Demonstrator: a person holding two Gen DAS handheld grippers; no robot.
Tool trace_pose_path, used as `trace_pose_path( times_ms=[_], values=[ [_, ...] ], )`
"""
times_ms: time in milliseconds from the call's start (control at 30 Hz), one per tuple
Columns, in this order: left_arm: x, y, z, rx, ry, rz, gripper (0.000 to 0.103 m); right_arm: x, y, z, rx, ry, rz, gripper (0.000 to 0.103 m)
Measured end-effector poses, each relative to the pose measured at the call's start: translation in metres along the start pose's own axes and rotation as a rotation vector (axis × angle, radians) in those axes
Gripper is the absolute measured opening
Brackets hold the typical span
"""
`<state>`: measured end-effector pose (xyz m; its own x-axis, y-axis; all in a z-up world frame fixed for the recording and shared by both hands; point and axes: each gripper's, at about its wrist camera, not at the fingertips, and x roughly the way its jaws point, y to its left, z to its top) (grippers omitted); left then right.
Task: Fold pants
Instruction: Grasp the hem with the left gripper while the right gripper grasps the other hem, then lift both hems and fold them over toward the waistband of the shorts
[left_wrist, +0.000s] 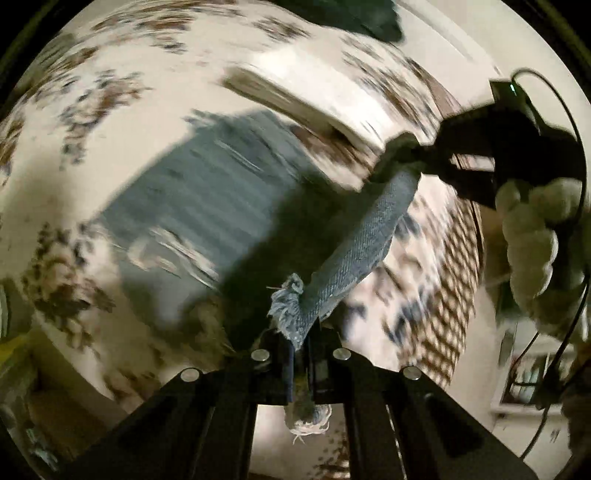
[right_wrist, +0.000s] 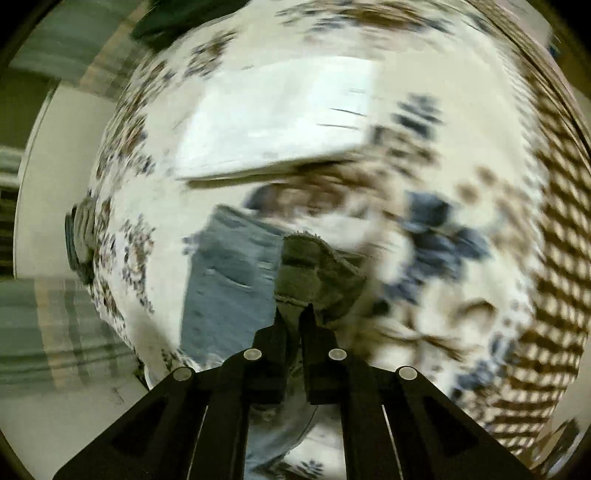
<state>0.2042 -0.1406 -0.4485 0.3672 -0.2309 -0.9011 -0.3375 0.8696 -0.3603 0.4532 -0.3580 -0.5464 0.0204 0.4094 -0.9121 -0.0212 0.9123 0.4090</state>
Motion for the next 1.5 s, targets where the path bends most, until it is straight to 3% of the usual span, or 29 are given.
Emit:
trace_pose_path(
  times_ms=[267,367,567,633,667,700,733,767,800,933,1133,1367,1500],
  values=[
    [0.002,0.1,0.065,-0.137,-0.084,0.066,0.003,0.08,0.147,0.045,-0.16,0.03,-0.074,0.007],
    [0.02,0.13,0.077,-0.169,-0.097,0.1,0.003,0.12,0.172,0.055,-0.193,0.058,-0.119,0.007],
    [0.05,0.176,0.076,-0.257,-0.047,0.104,0.007,0.179,0.201,0.054,-0.297,0.125,-0.214,0.008],
    [0.048,0.183,0.072,-0.295,-0.042,0.099,0.007,0.19,0.206,0.053,-0.328,0.149,-0.23,0.015],
    [0.045,0.185,0.07,-0.311,-0.046,0.094,0.011,0.192,0.206,0.053,-0.331,0.16,-0.214,0.026],
    [0.041,0.189,0.067,-0.33,-0.055,0.099,0.023,0.191,0.206,0.054,-0.325,0.169,-0.189,0.05],
    [0.036,0.192,0.064,-0.348,-0.07,0.095,0.032,0.189,0.203,0.054,-0.315,0.176,-0.165,0.065],
    [0.031,0.196,0.062,-0.364,-0.083,0.091,0.051,0.181,0.198,0.053,-0.296,0.177,-0.119,0.088],
    [0.028,0.2,0.06,-0.381,-0.09,0.093,0.064,0.174,0.195,0.052,-0.289,0.169,-0.089,0.094],
    [0.014,0.207,0.043,-0.495,-0.107,0.064,0.066,0.135,0.166,0.039,-0.303,0.099,-0.059,0.094],
    [0.008,0.18,-0.02,-0.784,-0.142,-0.145,0.066,0.095,0.084,0.016,-0.234,0.054,-0.035,0.098],
    [0.079,0.13,-0.096,-1.106,-0.046,-0.388,0.066,0.108,0.014,-0.006,-0.211,0.124,-0.019,0.098],
    [0.111,0.119,-0.108,-1.23,-0.081,-0.471,0.066,0.13,-0.007,-0.013,-0.192,0.189,0.063,0.098]
  ],
)
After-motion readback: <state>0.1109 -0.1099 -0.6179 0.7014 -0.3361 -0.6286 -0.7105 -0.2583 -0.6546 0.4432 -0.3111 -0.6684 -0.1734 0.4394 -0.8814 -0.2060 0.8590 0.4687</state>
